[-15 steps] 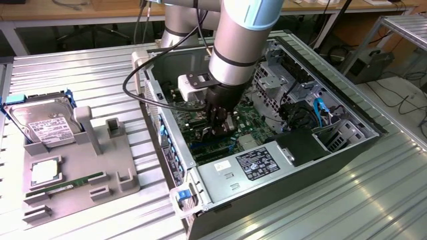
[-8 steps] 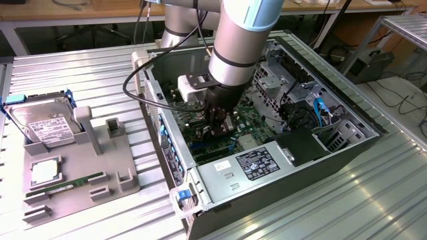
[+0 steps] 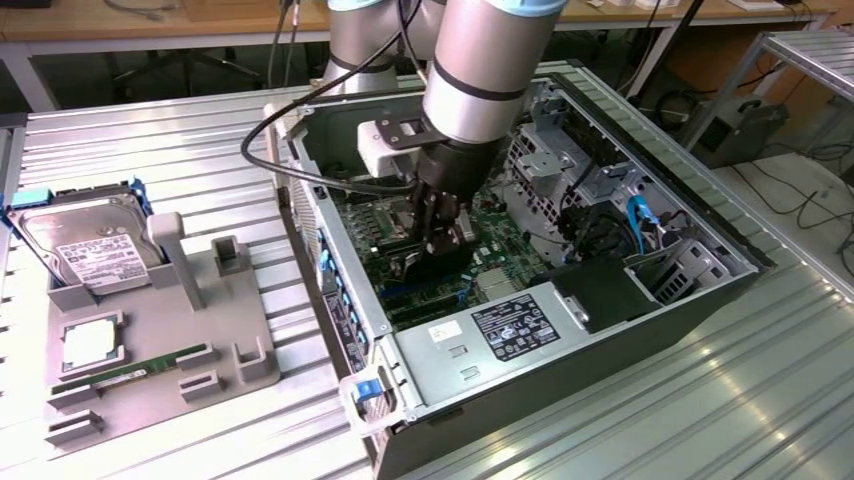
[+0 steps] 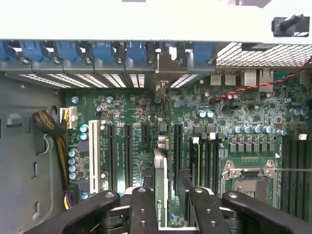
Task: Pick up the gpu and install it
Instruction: 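Insert the gpu into the slot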
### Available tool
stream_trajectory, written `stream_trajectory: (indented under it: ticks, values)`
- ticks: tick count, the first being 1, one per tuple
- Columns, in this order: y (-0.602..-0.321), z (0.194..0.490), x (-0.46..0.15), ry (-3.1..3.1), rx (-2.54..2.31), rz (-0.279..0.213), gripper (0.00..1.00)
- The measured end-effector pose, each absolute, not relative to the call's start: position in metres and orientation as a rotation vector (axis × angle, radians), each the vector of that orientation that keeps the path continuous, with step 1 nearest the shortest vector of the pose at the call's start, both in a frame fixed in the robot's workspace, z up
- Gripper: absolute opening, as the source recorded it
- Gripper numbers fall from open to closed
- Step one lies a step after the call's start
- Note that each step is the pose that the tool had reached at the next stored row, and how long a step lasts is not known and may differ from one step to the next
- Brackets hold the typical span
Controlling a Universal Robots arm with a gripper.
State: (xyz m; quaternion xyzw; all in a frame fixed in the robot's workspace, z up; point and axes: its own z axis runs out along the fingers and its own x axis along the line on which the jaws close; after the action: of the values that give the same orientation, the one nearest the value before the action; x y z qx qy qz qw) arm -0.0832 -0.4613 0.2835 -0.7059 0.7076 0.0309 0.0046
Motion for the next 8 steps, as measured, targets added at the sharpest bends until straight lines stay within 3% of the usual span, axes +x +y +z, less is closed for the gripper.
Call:
stream_trajectory:
  ticks: [2, 6, 8]
  values:
    - [-0.4611, 0.2862, -0.0833, 2.217, -2.212, 0.095, 0.32]
    - [-0.4598, 0.2878, -0.0835, 2.220, -2.214, 0.090, 0.13]
    - [-0.4565, 0.2869, -0.0842, 2.221, -2.215, 0.088, 0.11]
